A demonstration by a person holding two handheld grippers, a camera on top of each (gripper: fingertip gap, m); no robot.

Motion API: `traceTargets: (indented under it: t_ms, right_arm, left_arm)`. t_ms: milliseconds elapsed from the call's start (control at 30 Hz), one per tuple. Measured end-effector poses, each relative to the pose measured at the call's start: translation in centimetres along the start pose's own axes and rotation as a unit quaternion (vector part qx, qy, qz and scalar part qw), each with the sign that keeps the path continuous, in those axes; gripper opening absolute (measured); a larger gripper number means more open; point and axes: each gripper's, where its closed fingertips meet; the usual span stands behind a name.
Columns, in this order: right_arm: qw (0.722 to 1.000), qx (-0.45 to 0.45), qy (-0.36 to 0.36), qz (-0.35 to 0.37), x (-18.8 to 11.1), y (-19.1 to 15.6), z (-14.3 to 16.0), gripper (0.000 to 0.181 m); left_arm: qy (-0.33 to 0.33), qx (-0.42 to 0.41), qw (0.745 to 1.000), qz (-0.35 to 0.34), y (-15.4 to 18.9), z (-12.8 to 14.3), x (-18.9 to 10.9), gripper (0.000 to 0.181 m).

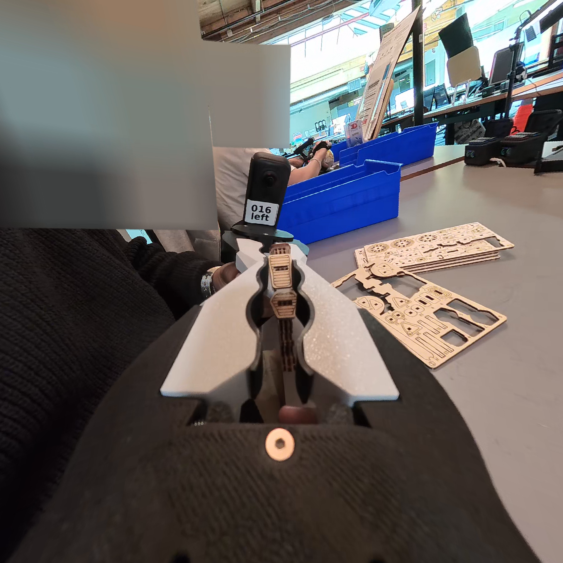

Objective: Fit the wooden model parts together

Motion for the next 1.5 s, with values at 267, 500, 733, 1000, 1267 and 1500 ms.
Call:
traceTargets:
  t_ms: [267, 500, 733, 1000, 1267, 1500]
  right_arm:
    - [1.0, -0.001, -0.006, -0.003, 0.1, -0.1, 0.3, 0.014]
    - [1.0, 0.007, -0.014, -0.009, 0.0, 0.0, 0.5, 0.014]
    - [0.999, 0.029, -0.009, -0.014, -0.2, 0.2, 0.4, 0.014]
    - [0.999, 0.042, -0.006, -0.011, 0.0, 0.3, 0.6, 0.014]
    - [0.997, 0.076, -0.007, -0.025, 0.4, 0.4, 0.9, 0.02]
    - [0.996, 0.09, -0.009, -0.023, 0.7, 0.7, 1.0, 0.018]
  left_arm:
    - [-0.013, 0.014, 1.0, -0.005, 0.1, 0.3, 0.1, 0.007]
    - [-0.029, 0.033, 0.999, -0.01, 0.2, 0.8, 0.4, 0.007]
    - [-0.017, 0.01, 1.0, -0.006, 0.0, 0.5, 0.1, 0.007]
    - [-0.021, 0.005, 1.0, -0.009, -0.1, 0.6, 0.1, 0.007]
    - [-0.012, -0.027, 1.0, -0.009, -0.4, 0.4, -0.2, 0.007]
    - [0.001, -0.049, 0.999, -0.009, -0.7, 0.1, -0.7, 0.007]
Point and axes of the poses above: each gripper's, where its closed fingertips meet, x out along the fingers, z out of its underside, y = z × x across the jaws, and after that the axes turned 2 degrees about x, right-handed
